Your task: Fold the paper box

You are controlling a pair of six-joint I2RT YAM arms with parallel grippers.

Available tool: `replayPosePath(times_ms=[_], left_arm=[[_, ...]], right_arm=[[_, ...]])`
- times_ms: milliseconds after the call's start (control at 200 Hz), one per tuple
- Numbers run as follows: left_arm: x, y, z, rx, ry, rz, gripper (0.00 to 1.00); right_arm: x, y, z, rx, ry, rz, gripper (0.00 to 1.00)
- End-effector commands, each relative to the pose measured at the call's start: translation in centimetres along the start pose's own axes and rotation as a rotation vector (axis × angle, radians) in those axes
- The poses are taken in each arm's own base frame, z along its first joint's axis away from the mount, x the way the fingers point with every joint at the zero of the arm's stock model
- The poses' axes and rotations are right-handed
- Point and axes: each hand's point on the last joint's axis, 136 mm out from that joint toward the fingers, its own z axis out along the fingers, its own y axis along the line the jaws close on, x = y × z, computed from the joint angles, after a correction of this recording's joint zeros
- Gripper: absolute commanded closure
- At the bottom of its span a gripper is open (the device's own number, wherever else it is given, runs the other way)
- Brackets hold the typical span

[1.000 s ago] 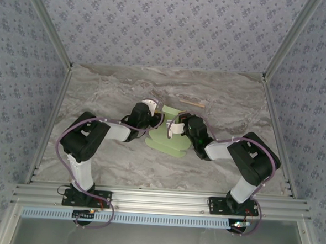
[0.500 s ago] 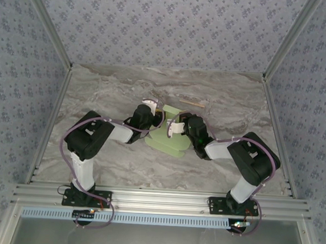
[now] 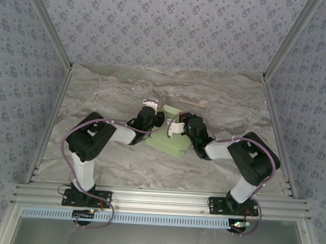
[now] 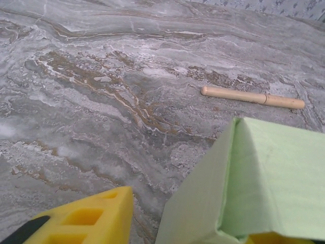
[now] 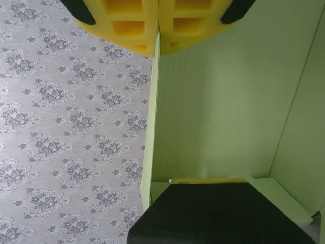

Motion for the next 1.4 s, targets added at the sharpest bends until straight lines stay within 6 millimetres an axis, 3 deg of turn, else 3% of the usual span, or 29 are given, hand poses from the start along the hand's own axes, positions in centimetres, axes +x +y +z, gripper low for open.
replayPosePath(times_ms=[0, 340, 585, 884, 1134, 1394], left_arm=[[-2.1, 0.1, -0.1, 0.052, -0.05, 0.019, 0.56], [-0.2, -0.5, -0.7, 0.224, 0.023, 0.086, 0.5], [0.3, -0.4, -0.2, 0.242, 0.041, 0.1, 0.56], [0.2, 4.0, 0.2, -0.036, 0.01, 0.004, 0.63], [-1.1, 4.4, 0.7, -0.213, -0.07, -0.081, 0.66], [-1.0, 5.8, 0.7, -0.345, -0.107, -0.176, 0.7]], right_arm=[[-0.2, 2.0, -0.3, -0.088, -0.018, -0.018, 1.0], [-0.1, 2.1, -0.1, -0.089, -0.015, -0.017, 1.0], [-0.1, 2.0, -0.2, -0.089, -0.012, -0.017, 1.0], [-0.2, 2.1, -0.2, -0.09, -0.015, -0.018, 1.0], [-0.8, 2.2, -0.5, -0.095, -0.03, -0.015, 1.0], [-1.3, 2.0, -0.9, -0.097, -0.054, 0.007, 1.0]])
